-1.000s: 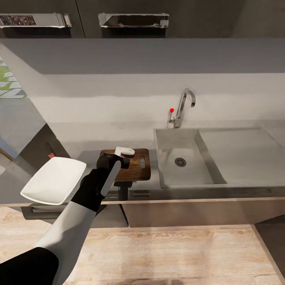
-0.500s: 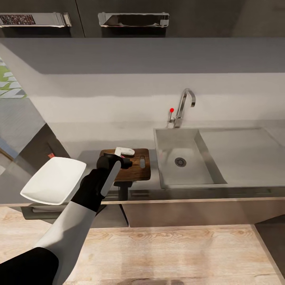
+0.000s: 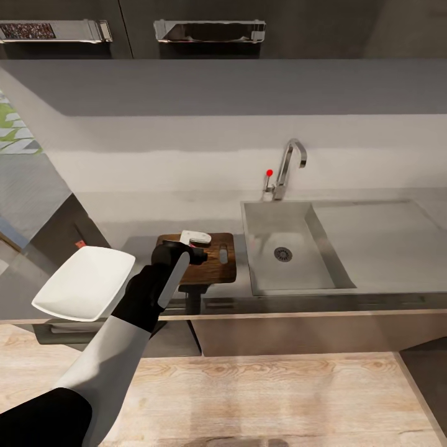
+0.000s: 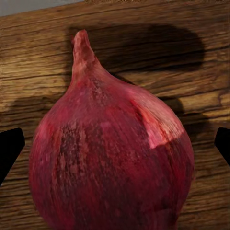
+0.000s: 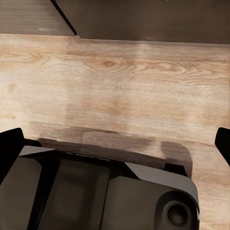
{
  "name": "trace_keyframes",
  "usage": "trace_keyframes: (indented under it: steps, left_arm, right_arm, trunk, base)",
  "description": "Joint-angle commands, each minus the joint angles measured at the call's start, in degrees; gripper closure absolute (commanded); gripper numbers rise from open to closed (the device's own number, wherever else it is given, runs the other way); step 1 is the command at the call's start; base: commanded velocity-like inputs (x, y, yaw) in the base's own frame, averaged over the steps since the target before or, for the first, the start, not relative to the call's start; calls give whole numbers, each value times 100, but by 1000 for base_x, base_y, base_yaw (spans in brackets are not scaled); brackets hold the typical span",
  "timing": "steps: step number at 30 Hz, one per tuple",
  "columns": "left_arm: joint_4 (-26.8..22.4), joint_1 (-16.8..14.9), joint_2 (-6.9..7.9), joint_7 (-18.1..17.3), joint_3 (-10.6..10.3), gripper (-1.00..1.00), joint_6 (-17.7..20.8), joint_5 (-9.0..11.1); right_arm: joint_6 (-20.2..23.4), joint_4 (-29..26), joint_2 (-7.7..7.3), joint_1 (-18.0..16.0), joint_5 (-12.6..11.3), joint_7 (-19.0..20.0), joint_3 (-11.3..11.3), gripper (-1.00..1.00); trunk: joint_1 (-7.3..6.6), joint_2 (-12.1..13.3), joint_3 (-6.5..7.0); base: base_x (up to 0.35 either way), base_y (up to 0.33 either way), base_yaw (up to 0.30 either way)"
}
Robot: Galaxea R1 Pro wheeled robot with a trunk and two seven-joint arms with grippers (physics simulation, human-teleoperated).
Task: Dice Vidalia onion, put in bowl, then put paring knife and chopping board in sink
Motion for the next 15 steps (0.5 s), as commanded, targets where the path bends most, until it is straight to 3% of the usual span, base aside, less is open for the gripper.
trace_keyframes:
  steps: [1,15]
  left_arm:
    - [-5,-5,1,58,-7,-100,15,60]
    - [-10,-5,6,58,-7,-100,15,58]
  right_arm:
    - [-11,-8,3,2,59,10,-14,-100]
    - [-17,-8,3,2,59,10,-14,-100]
  trunk:
    - [3,-10,-3]
    - [3,-10,118]
  base:
    - [0,0,0]
    - [0,0,0]
